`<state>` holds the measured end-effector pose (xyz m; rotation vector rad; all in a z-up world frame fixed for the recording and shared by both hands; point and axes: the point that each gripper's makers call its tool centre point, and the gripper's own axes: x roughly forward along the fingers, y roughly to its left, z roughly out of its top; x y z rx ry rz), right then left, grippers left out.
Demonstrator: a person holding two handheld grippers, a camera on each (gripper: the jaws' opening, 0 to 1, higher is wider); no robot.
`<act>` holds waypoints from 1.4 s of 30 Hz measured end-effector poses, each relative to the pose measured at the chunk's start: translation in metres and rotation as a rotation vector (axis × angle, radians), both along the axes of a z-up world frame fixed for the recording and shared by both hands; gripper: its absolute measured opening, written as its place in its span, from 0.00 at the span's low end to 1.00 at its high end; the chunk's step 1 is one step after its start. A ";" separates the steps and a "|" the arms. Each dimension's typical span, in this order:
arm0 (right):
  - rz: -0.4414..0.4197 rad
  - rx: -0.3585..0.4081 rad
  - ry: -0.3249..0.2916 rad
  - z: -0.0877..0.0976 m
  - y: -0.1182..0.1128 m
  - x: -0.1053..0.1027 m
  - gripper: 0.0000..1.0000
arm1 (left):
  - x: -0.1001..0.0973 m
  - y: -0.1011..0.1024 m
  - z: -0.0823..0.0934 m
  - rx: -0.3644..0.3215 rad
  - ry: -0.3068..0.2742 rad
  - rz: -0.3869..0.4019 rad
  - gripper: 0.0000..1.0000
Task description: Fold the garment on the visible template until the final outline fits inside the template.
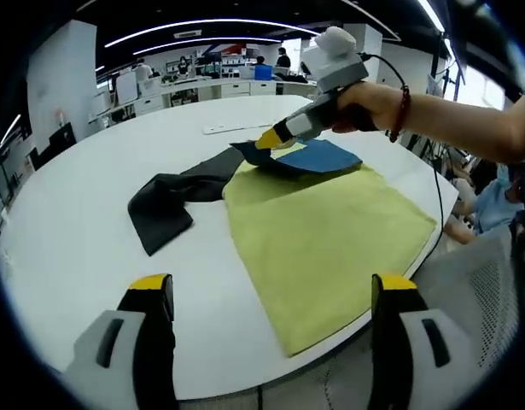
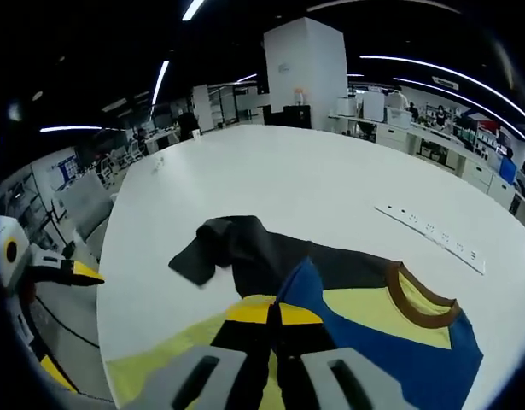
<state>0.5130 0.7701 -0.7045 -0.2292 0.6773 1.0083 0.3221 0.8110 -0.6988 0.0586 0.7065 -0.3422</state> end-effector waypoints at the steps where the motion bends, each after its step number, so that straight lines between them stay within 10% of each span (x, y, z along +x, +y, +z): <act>1: -0.009 0.008 0.016 -0.003 0.001 -0.001 0.00 | 0.000 0.000 0.000 0.001 0.001 0.000 0.93; 13: -0.046 -0.002 0.127 -0.042 0.011 -0.021 0.01 | -0.003 0.000 -0.002 0.003 0.007 0.001 0.93; 29: -0.154 -0.038 0.043 -0.032 -0.031 0.008 0.78 | 0.002 -0.001 -0.001 0.010 -0.004 -0.003 0.96; 42: -0.254 0.013 0.057 -0.027 -0.085 0.023 0.89 | 0.009 -0.005 0.006 0.017 -0.028 -0.013 0.99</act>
